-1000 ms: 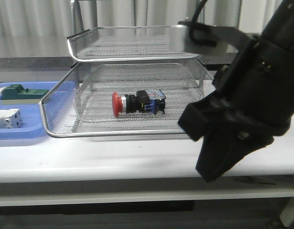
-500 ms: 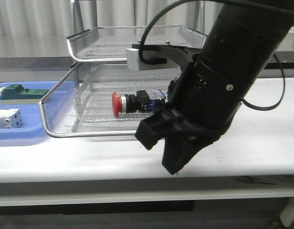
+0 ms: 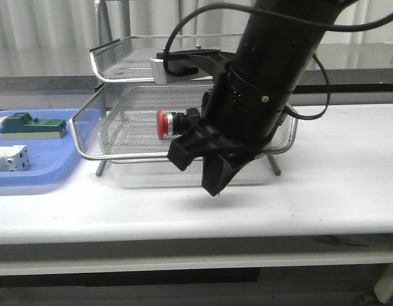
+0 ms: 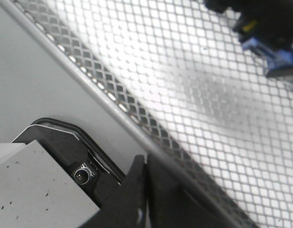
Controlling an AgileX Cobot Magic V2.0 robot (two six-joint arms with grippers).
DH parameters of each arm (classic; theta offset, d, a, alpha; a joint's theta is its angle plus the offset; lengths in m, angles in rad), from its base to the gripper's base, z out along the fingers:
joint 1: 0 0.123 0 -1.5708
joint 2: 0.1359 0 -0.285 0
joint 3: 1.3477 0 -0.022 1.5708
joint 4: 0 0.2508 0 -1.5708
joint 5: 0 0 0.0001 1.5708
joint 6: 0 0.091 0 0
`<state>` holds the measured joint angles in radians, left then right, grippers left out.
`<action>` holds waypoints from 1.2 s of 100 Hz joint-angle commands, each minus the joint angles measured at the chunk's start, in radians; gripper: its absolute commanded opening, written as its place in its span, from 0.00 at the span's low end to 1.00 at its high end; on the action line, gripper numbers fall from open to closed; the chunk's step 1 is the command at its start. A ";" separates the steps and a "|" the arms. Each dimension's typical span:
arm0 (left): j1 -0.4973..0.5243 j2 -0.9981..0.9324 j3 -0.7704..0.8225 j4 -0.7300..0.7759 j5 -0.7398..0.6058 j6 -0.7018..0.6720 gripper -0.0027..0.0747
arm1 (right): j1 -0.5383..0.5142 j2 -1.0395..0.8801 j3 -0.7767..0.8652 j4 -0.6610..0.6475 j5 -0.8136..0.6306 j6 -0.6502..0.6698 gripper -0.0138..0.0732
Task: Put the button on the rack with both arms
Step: 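Push the tier with the button back into the rack with the right gripper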
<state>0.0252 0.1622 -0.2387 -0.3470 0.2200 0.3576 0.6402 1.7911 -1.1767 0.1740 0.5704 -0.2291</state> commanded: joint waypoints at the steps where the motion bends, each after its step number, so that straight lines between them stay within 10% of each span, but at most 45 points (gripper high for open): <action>1: 0.001 0.010 -0.027 -0.017 -0.087 -0.008 0.01 | -0.042 -0.018 -0.074 -0.045 -0.079 -0.010 0.09; 120: 0.001 0.010 -0.027 -0.017 -0.087 -0.008 0.01 | -0.182 -0.175 -0.120 -0.148 0.082 0.090 0.09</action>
<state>0.0252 0.1622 -0.2387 -0.3470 0.2200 0.3576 0.4907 1.7182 -1.3185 0.0569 0.6954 -0.1634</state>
